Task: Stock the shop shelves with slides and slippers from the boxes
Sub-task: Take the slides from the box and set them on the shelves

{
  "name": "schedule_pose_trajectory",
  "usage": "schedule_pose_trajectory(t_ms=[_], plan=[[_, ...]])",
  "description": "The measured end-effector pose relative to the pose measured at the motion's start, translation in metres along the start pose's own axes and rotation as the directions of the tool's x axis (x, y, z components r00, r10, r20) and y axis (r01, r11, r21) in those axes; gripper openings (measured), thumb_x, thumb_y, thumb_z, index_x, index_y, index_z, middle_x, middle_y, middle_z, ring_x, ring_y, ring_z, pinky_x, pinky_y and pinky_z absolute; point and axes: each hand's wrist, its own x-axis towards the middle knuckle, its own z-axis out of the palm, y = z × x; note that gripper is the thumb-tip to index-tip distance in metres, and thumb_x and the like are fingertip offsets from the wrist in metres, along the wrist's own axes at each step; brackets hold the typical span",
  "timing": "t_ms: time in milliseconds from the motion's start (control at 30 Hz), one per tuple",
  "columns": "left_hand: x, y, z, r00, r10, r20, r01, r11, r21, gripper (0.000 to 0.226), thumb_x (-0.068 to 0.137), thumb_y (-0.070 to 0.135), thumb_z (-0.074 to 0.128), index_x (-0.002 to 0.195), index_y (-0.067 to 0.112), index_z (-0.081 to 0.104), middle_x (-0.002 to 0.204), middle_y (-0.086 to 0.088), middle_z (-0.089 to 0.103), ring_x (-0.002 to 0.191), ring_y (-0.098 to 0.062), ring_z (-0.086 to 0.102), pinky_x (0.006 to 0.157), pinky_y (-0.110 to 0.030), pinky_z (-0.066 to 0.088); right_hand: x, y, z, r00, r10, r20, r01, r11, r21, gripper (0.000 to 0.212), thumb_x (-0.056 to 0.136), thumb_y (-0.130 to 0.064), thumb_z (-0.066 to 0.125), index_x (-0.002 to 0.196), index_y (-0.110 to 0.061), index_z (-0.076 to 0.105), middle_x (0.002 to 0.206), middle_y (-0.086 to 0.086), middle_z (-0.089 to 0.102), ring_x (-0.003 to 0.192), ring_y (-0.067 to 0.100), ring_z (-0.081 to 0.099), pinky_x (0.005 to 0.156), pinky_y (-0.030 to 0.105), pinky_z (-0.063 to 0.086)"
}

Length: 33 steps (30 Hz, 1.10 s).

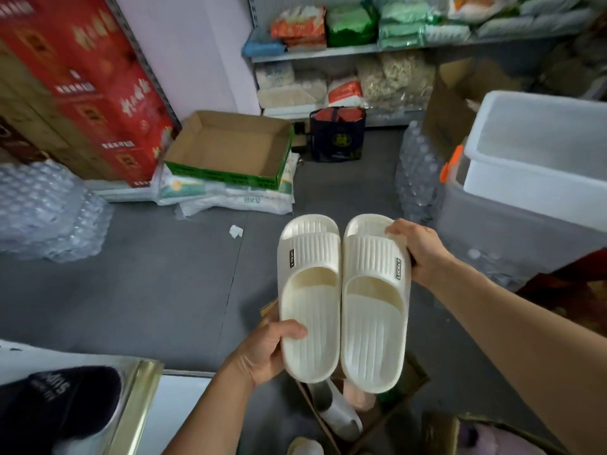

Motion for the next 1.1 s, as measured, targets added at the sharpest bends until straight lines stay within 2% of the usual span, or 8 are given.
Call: schedule_pose_trajectory(t_ms=[233,333,433,533,600,733,933,1100], plan=[[-0.055,0.023,0.033,1.0,0.012,-0.013,-0.015,0.982,-0.19,0.061,0.055,0.017,0.072,0.115,0.005,0.07,0.114,-0.026,0.066,0.098,-0.038,0.067,0.079,-0.049,0.055,-0.052,-0.04,0.004,0.995,-0.089,-0.035,0.089,0.996,0.025,0.005,0.076,-0.003,0.06,0.077,-0.003,0.055,0.064,0.012,0.051,0.053,0.023,0.052,0.05,0.029,0.047],[-0.069,0.034,0.046,1.0,0.028,-0.011,-0.029,0.974,-0.224,0.06,0.052,0.012,0.071,0.111,0.003,0.072,0.114,-0.027,0.066,0.097,-0.039,0.067,0.081,-0.05,0.055,-0.066,-0.054,0.006,0.987,-0.149,-0.067,0.15,0.989,0.014,0.012,0.077,-0.005,0.064,0.087,-0.001,0.058,0.077,0.017,0.055,0.065,0.027,0.055,0.055,0.033,0.05],[-0.08,0.047,0.058,0.998,0.062,-0.005,-0.062,0.972,-0.225,0.055,0.046,0.007,0.069,0.1,0.002,0.077,0.104,-0.026,0.07,0.086,-0.036,0.071,0.069,-0.043,0.059,-0.08,-0.056,0.013,0.983,-0.165,-0.079,0.168,0.986,0.02,0.034,0.088,-0.02,0.059,0.103,0.01,0.056,0.086,0.016,0.058,0.073,0.027,0.056,0.06,0.031,0.047],[-0.087,0.059,0.063,0.994,0.07,-0.078,-0.086,0.971,-0.225,0.055,0.044,0.008,0.069,0.098,0.002,0.077,0.104,-0.026,0.069,0.086,-0.037,0.07,0.075,-0.048,0.058,-0.109,-0.051,0.026,0.977,-0.211,-0.029,0.21,0.977,-0.045,0.03,0.096,-0.04,0.044,0.11,-0.015,0.052,0.105,0.008,0.057,0.093,0.023,0.058,0.076,0.038,0.051],[-0.089,0.063,0.06,0.985,0.078,-0.154,-0.109,0.974,-0.2,0.063,0.043,0.01,0.073,0.105,0.004,0.075,0.11,-0.027,0.067,0.093,-0.041,0.066,0.087,-0.046,0.046,-0.127,-0.047,0.032,0.933,-0.361,0.017,0.36,0.926,-0.109,0.023,0.099,-0.035,0.038,0.097,-0.014,0.05,0.096,0.003,0.049,0.086,0.015,0.049,0.072,0.033,0.044],[-0.098,0.07,0.063,0.967,0.101,-0.235,-0.14,0.978,-0.155,0.052,0.048,0.018,0.075,0.099,0.01,0.076,0.107,-0.025,0.065,0.097,-0.043,0.055,0.078,-0.036,0.026,-0.144,-0.037,0.039,0.849,-0.528,0.015,0.521,0.833,-0.185,0.025,0.096,-0.048,0.043,0.103,-0.024,0.043,0.108,-0.001,0.046,0.094,0.012,0.05,0.081,0.035,0.044],[-0.111,0.067,0.066,0.948,0.169,-0.271,-0.227,0.953,-0.201,0.063,0.05,0.015,0.072,0.112,0.005,0.07,0.111,-0.026,0.066,0.099,-0.042,0.061,0.087,-0.046,0.032,-0.156,-0.038,0.049,0.8,-0.6,-0.003,0.588,0.785,-0.195,0.018,0.095,-0.048,0.044,0.092,-0.031,0.042,0.105,0.005,0.05,0.092,0.023,0.053,0.079,0.04,0.049],[-0.127,0.059,0.06,0.941,0.174,-0.292,-0.258,0.924,-0.282,0.075,0.048,0.012,0.07,0.122,0.001,0.062,0.114,-0.027,0.064,0.101,-0.041,0.061,0.089,-0.051,0.047,-0.164,-0.027,0.06,0.792,-0.59,0.158,0.61,0.751,-0.253,0.004,0.099,-0.038,0.041,0.096,-0.04,0.039,0.113,0.002,0.05,0.099,0.02,0.054,0.086,0.045,0.051]])
